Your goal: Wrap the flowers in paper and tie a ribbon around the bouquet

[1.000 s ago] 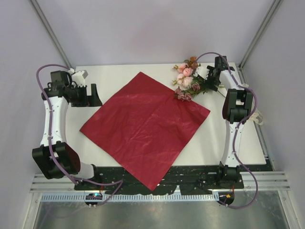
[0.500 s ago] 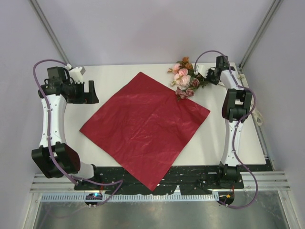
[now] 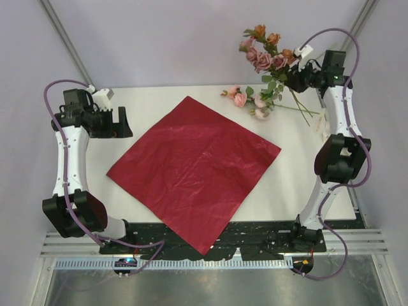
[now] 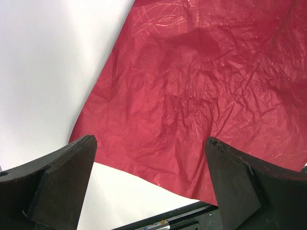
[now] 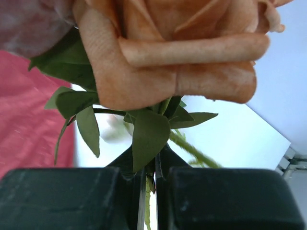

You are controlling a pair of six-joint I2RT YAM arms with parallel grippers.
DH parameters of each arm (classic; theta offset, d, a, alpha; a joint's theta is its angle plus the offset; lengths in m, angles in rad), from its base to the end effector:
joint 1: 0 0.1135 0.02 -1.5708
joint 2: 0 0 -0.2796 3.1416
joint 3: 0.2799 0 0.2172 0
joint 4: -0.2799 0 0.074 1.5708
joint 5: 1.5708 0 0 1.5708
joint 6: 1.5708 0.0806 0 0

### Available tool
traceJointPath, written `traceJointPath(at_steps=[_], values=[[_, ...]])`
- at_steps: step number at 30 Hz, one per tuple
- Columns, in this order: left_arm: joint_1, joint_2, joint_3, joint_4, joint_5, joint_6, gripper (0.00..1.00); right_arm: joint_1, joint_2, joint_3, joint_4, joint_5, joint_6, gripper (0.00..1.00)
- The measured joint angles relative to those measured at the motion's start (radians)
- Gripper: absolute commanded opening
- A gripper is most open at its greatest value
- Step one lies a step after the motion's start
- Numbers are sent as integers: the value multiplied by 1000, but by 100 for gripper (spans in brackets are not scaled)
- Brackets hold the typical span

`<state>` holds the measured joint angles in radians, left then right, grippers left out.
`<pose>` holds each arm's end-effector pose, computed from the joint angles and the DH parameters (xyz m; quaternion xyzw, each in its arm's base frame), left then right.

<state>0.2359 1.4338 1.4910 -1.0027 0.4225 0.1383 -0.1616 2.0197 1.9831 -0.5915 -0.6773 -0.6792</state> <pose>0.2733 0.0317 0.3427 0.0190 0.9324 -0.1401 0.3326 0.4649 -0.0246 0.3373 -0.3609 0.7738 0.0954 0.5118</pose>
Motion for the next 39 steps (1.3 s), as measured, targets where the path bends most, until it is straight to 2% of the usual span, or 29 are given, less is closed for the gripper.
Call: traceJointPath(at_steps=[10,17,20,23,28,31,35,39], values=[[0,0,-2,13,26,-30,100,-107,-115,-111,151,-159,534,6],[0,-2,-14,27,105,-48,100,-149,-144,-135,252,-204,809,6],[-29,-33,-60,94,159,-48,100,-154,-204,-177,324,-241,911,6],[-130,-51,-60,147,180,-24,100,-153,-277,-223,404,-288,1019,6],[-393,-51,-13,312,191,4,100,-139,-415,-330,556,-365,1192,6],[-535,-19,69,413,183,28,100,-121,-488,-398,612,-404,1257,6],[-665,73,213,532,195,58,100,-76,-566,-480,668,-452,1333,6],[-750,144,248,662,269,49,100,-8,-645,-558,719,-491,1409,6]])
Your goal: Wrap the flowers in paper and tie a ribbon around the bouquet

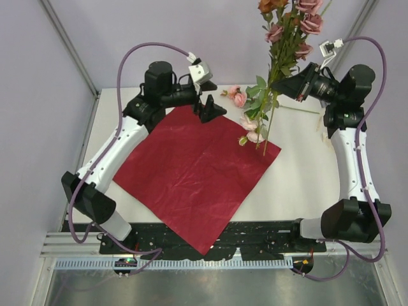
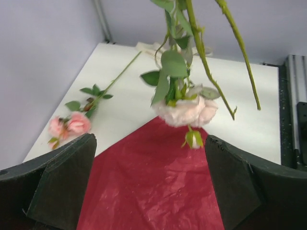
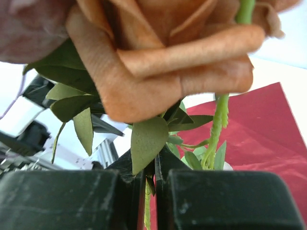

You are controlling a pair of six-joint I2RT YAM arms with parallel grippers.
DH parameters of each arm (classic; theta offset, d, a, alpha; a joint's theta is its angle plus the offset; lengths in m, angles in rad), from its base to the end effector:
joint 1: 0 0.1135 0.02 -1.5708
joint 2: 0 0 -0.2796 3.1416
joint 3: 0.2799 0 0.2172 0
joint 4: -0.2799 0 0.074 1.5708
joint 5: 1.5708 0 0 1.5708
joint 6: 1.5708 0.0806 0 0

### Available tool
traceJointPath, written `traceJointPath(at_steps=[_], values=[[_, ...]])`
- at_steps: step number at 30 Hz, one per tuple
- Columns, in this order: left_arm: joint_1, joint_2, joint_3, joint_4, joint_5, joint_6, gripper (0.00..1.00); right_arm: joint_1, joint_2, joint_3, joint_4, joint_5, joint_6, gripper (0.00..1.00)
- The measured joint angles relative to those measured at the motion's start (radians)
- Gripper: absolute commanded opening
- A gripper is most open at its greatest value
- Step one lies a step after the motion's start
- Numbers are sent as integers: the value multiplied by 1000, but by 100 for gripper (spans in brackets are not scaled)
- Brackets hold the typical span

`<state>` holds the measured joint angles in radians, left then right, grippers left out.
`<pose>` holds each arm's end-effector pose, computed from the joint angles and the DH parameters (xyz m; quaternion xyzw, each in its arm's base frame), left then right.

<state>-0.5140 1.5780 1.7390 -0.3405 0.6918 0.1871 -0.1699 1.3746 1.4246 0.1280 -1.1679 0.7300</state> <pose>0.2815 -0.2180 0.4615 0.4521 0.6036 -0.3549 0.5525 0.2835 0.0266 0.4768 -0.1481 0.6658 0.5168 0.5174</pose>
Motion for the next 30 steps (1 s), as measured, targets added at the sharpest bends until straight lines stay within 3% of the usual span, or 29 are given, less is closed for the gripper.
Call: traceJointPath(at_steps=[7,11,13,14,15,16,21,30], values=[[-98,79,-52,177,84,-124,95,143,-100,-48,102,-21,105,6],[-126,89,-106,264,103,-217,81,235,-128,-72,163,-17,169,6],[-128,89,-132,311,118,-269,55,268,-134,-85,180,-8,187,6],[-128,89,-143,335,126,-303,36,283,-134,-93,188,-3,194,6],[-127,89,-154,353,134,-333,10,292,-133,-100,194,3,198,6],[-124,88,-166,363,140,-364,0,298,-130,-108,199,11,203,6],[-53,20,-277,352,149,-512,0,312,-100,-166,211,76,207,6],[202,-205,-548,95,66,-653,0,496,85,-283,212,244,186,6]])
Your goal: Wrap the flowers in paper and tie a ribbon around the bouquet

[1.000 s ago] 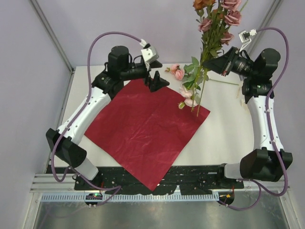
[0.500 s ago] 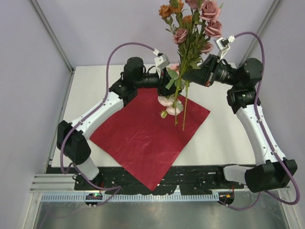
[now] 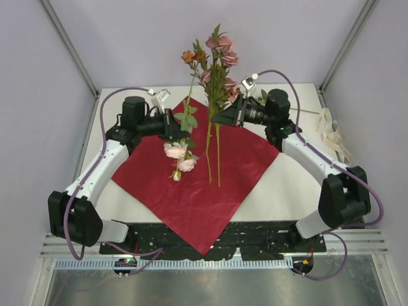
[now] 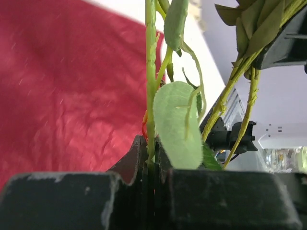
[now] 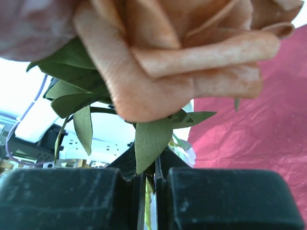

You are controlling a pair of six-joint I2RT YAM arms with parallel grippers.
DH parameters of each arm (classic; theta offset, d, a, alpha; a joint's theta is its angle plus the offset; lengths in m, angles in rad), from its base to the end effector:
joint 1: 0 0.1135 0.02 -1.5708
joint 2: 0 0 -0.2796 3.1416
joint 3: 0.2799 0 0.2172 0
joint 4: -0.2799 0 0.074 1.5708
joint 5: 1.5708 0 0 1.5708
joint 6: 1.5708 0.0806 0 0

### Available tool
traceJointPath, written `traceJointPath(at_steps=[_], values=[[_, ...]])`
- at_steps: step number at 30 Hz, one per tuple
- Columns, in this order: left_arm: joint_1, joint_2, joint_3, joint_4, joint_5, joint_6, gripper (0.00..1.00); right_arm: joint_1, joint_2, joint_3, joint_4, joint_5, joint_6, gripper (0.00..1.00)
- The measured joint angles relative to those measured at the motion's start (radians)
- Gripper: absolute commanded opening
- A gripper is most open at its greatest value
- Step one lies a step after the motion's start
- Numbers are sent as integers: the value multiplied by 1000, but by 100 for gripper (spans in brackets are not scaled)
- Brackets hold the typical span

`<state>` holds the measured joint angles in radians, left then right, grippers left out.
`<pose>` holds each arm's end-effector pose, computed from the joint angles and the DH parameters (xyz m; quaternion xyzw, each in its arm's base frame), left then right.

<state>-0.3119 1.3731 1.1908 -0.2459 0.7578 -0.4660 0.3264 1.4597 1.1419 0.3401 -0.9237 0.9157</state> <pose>0.2703 -0.1453 0.3538 0.1393 0.7946 -0.4784 0.3469 0.2906 0.1663 0.3859 -0.1231 0.6915 0.6258 0.3392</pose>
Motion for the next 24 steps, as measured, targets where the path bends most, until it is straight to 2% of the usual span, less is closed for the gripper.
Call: traceJointPath(at_steps=[8,14,24], values=[[241,-11,-104,-254,-129,-5,0,114,248,-22,108,120,89,6],[416,-71,-101,-396,-214,61,0,171,423,-8,163,175,158,6],[452,-222,-56,-558,-248,246,0,187,713,142,170,198,179,6]])
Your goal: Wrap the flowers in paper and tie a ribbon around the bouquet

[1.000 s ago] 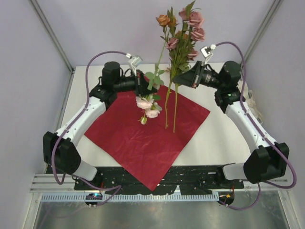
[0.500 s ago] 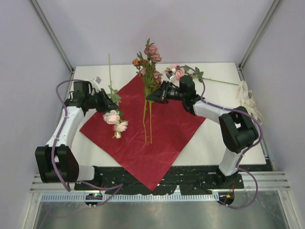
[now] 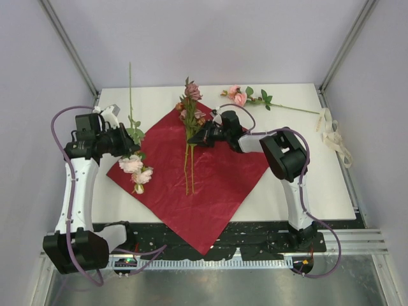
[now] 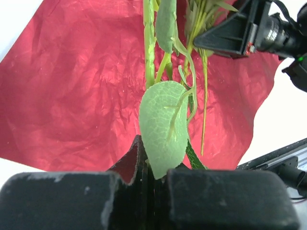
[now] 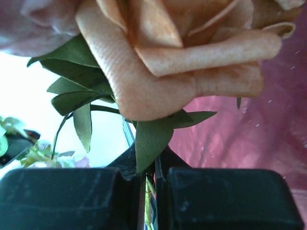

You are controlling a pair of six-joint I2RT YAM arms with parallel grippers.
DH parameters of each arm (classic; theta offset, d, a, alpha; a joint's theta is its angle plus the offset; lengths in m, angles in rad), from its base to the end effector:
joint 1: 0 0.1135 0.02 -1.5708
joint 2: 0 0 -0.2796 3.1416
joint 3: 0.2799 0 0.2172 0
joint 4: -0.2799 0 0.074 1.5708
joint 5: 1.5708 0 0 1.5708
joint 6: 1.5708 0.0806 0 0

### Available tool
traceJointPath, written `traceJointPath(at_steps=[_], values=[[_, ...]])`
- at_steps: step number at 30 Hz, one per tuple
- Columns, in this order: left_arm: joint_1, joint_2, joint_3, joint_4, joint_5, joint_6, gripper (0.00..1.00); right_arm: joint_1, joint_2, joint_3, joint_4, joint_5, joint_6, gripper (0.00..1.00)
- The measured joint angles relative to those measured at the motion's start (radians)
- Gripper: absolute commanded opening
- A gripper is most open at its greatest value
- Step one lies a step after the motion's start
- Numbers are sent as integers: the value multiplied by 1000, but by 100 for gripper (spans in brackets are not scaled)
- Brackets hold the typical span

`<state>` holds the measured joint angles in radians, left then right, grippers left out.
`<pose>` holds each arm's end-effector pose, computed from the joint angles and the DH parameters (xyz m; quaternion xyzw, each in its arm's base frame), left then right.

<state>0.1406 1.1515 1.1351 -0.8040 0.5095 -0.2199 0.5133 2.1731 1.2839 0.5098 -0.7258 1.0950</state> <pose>0.2177 -0.0089 0.3199 -0.0706 0.9024 -0.2483 0.3451 0.3930 0.2829 0.1699 0.0311 0.7985 0.5816 0.1523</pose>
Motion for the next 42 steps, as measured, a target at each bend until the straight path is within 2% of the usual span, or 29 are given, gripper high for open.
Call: traceJointPath(at_steps=[2,3,4,6,7,8,10,12,15,18,21,26,28,31,32,35,38,42], values=[[0,-30,0,-22,-1,22,0,0,32,29,-19,-2,-12,13],[0,-40,0,-32,-1,32,0,0,45,45,-35,-1,-23,22],[0,-47,0,-40,-1,43,0,-1,56,61,-55,0,-39,40],[0,-56,-2,-57,0,69,0,-6,66,84,-100,4,-72,57],[0,-58,-2,-63,0,84,0,-8,68,94,-124,7,-90,61],[0,-59,-2,-70,0,104,0,-12,68,105,-155,10,-110,73],[0,-59,-2,-80,3,158,0,-17,68,130,-209,11,-153,82],[0,-58,0,-95,8,234,0,-18,66,148,-253,8,-187,85],[0,-55,17,-114,21,372,0,-23,47,153,-316,-8,-226,86],[-10,-73,29,-107,49,621,0,-41,-29,144,-408,-37,-277,86],[-48,-146,2,-85,82,977,0,-70,-167,137,-519,-80,-368,84],[-157,-347,-226,-6,156,1673,0,-154,-379,229,-713,-207,-621,81],[-179,-380,-297,-7,193,1862,0,-169,-413,293,-819,-239,-758,79],[-197,-372,-358,13,237,2019,0,-139,-446,358,-1051,-281,-991,74],[-205,-362,-381,34,251,2057,0,-106,-449,371,-1147,-289,-1077,69],[-238,-335,-431,68,272,2124,0,17,-448,370,-1339,-285,-1221,67],[-280,-332,-436,78,288,2164,0,147,-447,354,-1443,-270,-1278,68],[-309,-329,-436,76,304,2189,0,279,-434,354,-1477,-263,-1275,68]])
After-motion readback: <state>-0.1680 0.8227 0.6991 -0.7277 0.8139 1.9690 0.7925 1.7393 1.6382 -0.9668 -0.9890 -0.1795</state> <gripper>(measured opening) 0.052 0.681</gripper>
